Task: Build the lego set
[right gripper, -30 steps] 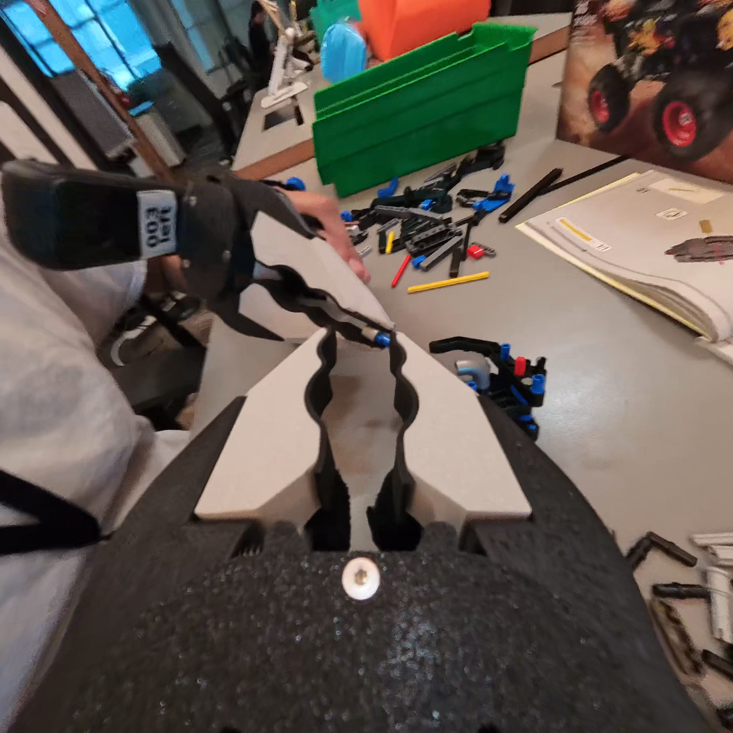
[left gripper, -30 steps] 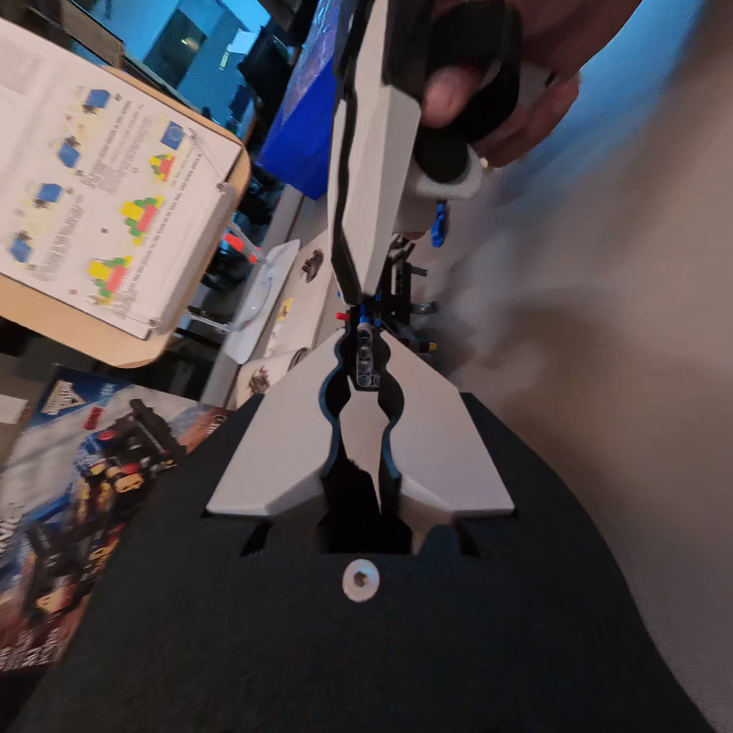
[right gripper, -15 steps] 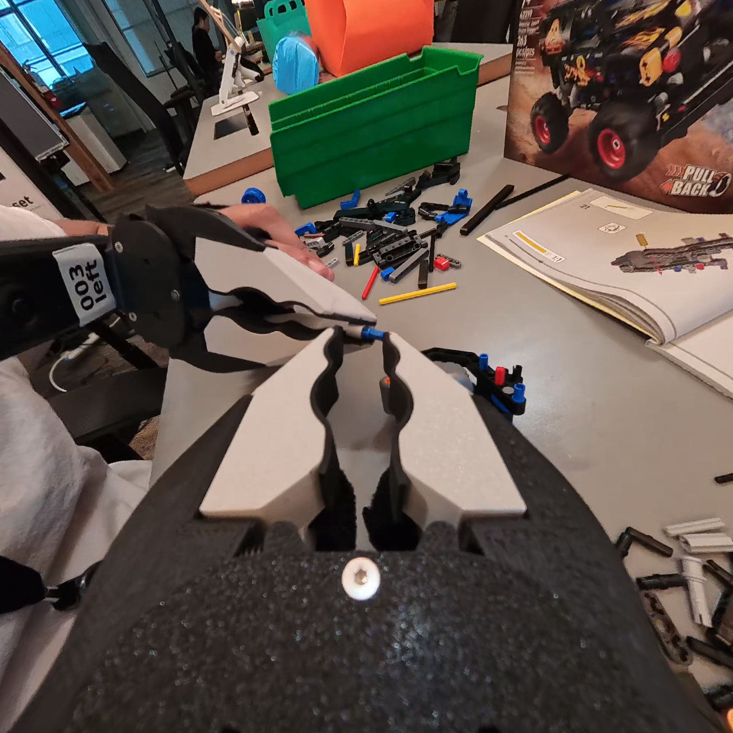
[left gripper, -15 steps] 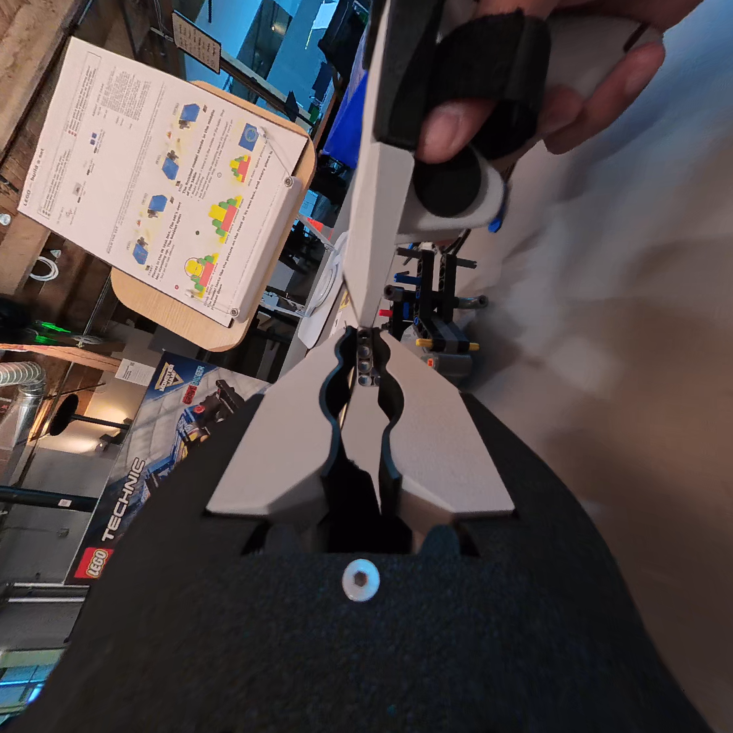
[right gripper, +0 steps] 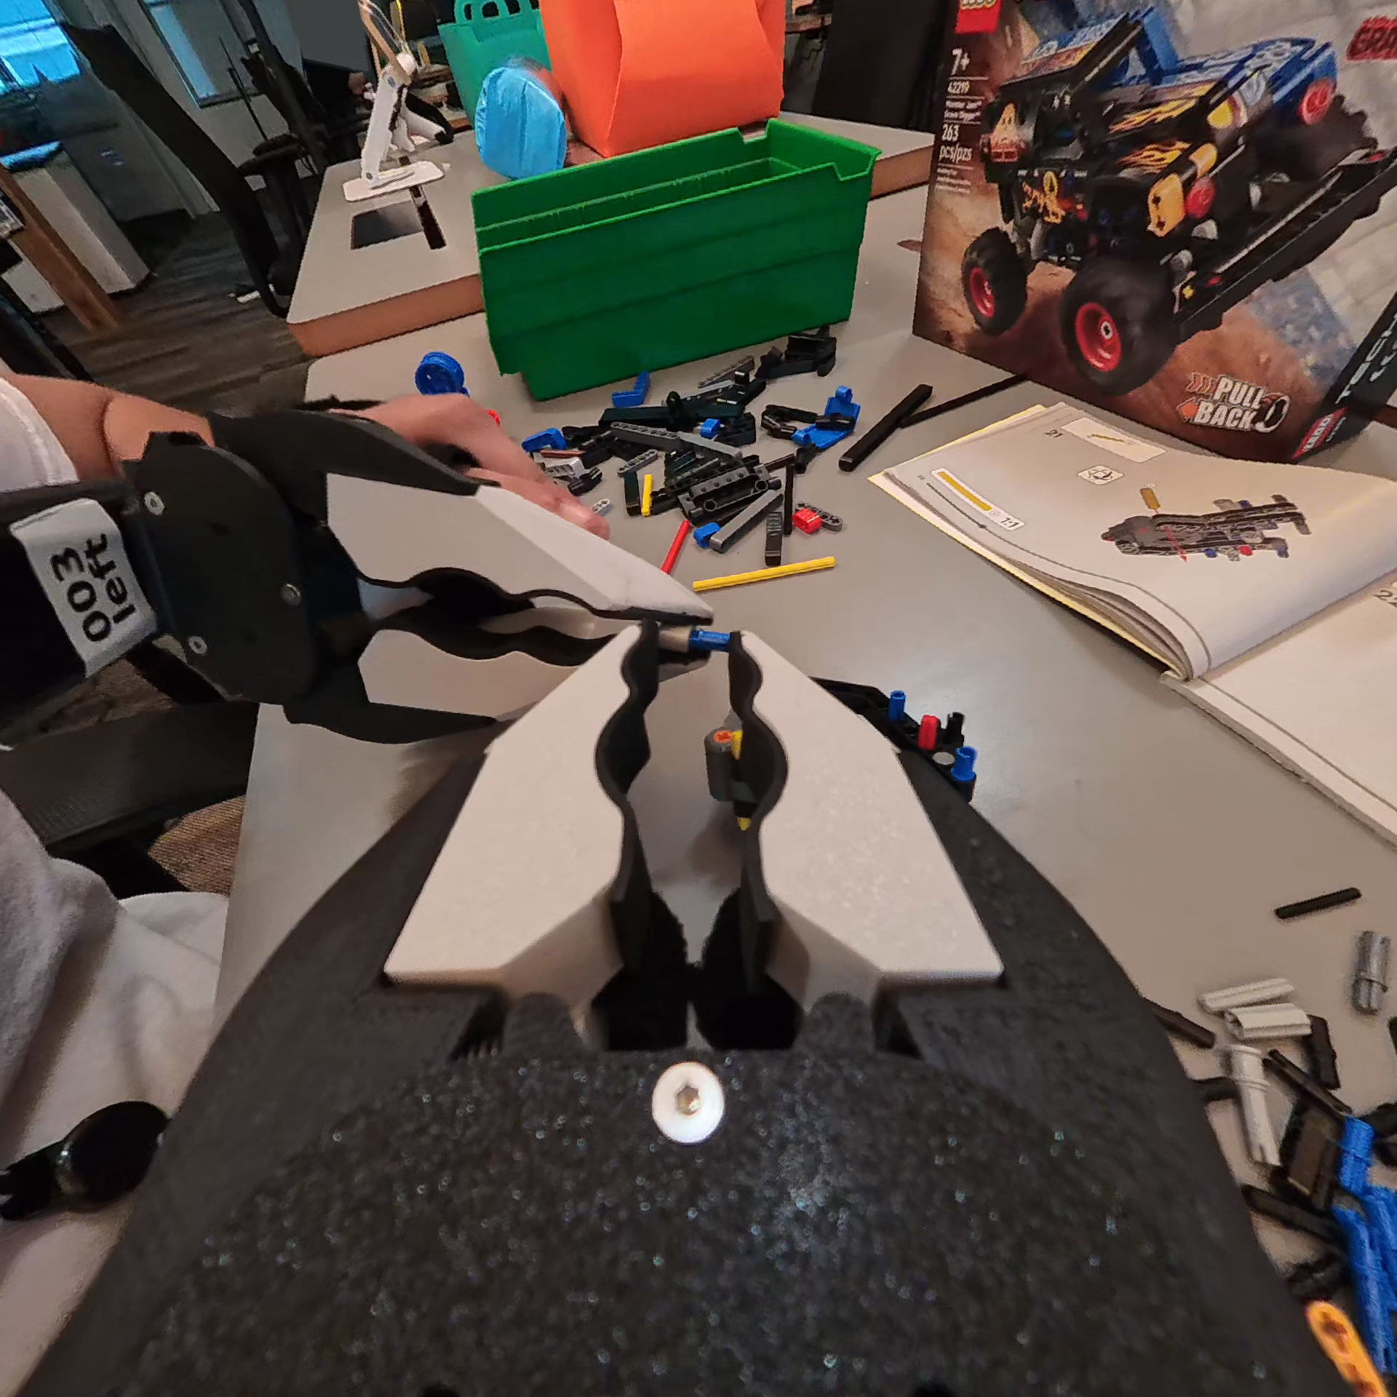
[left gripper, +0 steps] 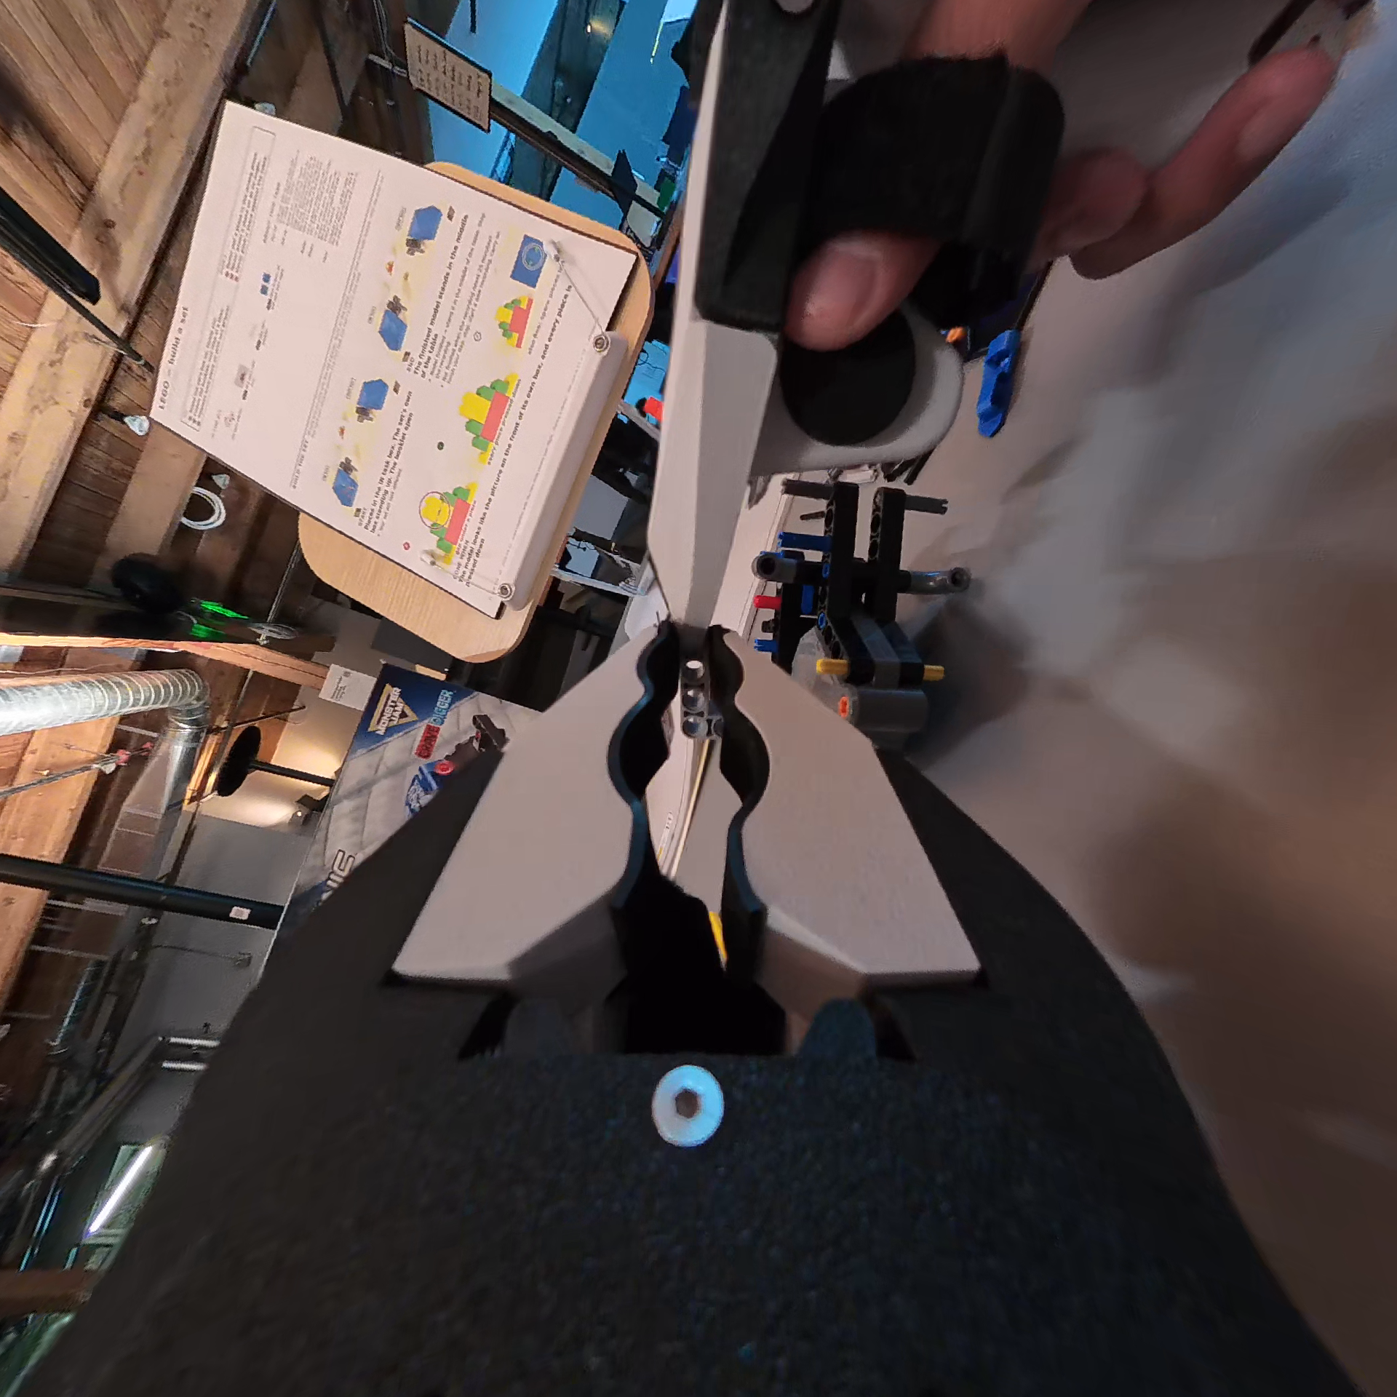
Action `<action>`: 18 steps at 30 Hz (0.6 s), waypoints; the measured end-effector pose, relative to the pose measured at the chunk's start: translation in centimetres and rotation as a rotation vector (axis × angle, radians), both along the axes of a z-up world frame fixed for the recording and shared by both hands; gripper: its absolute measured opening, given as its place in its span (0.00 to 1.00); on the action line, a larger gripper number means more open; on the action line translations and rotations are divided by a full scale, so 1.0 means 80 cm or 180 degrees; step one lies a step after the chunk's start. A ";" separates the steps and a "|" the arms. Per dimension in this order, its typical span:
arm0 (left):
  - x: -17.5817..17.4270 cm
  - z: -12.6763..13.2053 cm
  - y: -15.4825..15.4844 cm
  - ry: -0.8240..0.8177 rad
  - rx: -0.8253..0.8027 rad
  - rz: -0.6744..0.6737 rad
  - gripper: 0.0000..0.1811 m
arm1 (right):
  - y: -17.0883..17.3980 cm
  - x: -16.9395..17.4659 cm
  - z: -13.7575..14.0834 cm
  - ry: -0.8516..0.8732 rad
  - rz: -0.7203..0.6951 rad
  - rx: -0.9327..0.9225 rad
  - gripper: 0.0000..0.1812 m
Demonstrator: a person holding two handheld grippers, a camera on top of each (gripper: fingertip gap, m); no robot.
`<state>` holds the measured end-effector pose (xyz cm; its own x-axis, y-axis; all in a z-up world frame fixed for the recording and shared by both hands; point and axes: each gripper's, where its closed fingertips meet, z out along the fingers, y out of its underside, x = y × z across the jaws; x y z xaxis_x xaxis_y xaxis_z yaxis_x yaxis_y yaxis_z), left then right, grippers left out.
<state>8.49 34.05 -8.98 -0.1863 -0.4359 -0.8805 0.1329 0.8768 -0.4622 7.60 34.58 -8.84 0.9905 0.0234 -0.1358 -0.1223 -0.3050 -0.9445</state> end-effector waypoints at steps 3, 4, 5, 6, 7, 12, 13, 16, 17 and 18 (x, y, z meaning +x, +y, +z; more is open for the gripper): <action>-0.001 0.002 -0.002 -0.0027 -0.0002 -0.0003 0.03 | -0.002 -0.002 0.002 -0.0127 0.0002 0.0009 0.08; -0.001 0.003 -0.002 -0.0044 0.0000 0.0000 0.03 | -0.002 -0.003 0.003 -0.0167 0.0003 0.0013 0.08; -0.001 0.004 -0.003 -0.0060 0.0000 -0.0002 0.03 | -0.003 -0.003 0.004 -0.0200 0.0007 0.0016 0.08; -0.002 0.006 -0.004 -0.0077 -0.0002 -0.0006 0.03 | -0.004 -0.003 0.005 -0.0242 0.0006 0.0015 0.08; -0.003 0.007 -0.004 -0.0086 0.0000 -0.0006 0.03 | -0.004 -0.004 0.006 -0.0275 0.0002 -0.0005 0.08; 0.000 0.007 -0.002 -0.0044 -0.0054 -0.0009 0.03 | -0.001 -0.001 0.006 -0.0278 -0.0022 0.0035 0.08; 0.001 0.005 -0.001 -0.0027 -0.0051 -0.0031 0.03 | -0.001 0.000 0.005 -0.0225 -0.0004 0.0019 0.08; 0.004 0.006 0.005 0.0002 -0.0123 -0.0008 0.03 | -0.011 0.007 0.013 -0.0213 0.0022 0.0123 0.10; 0.006 0.006 0.010 0.0048 -0.0172 0.0015 0.03 | -0.017 0.015 0.014 -0.0282 -0.0004 0.0091 0.11; 0.008 0.005 0.015 0.0110 -0.0239 0.0028 0.03 | -0.023 0.027 0.015 -0.0337 -0.0079 0.0065 0.13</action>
